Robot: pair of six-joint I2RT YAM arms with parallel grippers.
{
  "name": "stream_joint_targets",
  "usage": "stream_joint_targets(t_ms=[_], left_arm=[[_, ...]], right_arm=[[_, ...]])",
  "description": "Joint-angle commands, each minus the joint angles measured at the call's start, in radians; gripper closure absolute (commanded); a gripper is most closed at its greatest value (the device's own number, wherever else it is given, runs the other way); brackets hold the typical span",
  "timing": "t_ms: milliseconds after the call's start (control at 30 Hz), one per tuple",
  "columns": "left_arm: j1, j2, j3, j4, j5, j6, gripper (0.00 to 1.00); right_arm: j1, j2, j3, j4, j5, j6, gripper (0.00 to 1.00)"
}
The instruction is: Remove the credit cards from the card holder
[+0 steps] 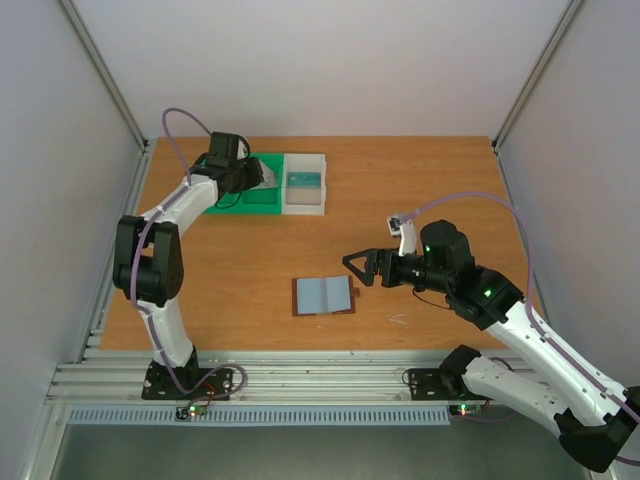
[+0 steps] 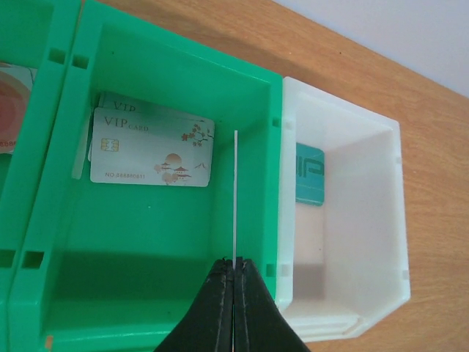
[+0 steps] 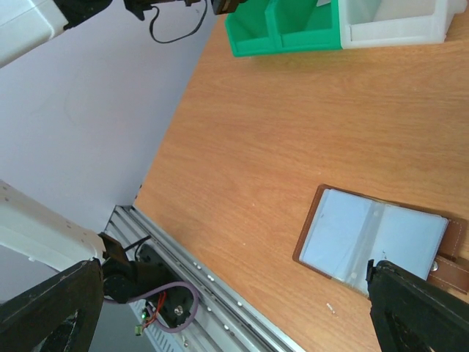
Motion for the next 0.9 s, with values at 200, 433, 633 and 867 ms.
stream_joint_targets(t_ms=[200, 433, 633, 867], left_arm=[[0.008, 0.11, 0.122, 0.019, -0.042, 0.049, 1.0], [0.009, 0.166, 0.185, -0.007, -0.061, 0.068, 1.0], [0.01, 0.199, 0.211, -0.007, -0.058, 0.068, 1.0], [0.01, 0.23, 0.222, -0.004, -0.06, 0.067, 1.0]], right_arm=[[0.0, 0.013, 0.037, -0.012, 0.017, 0.002, 0.02], [0.0, 0.017, 0.042, -0.017, 0.022, 0.003, 0.01], [0.0, 0.018, 0.042, -0.017, 0.026, 0.003, 0.01], [0.0, 0.029, 0.048, -0.022, 0.03, 0.004, 0.02]])
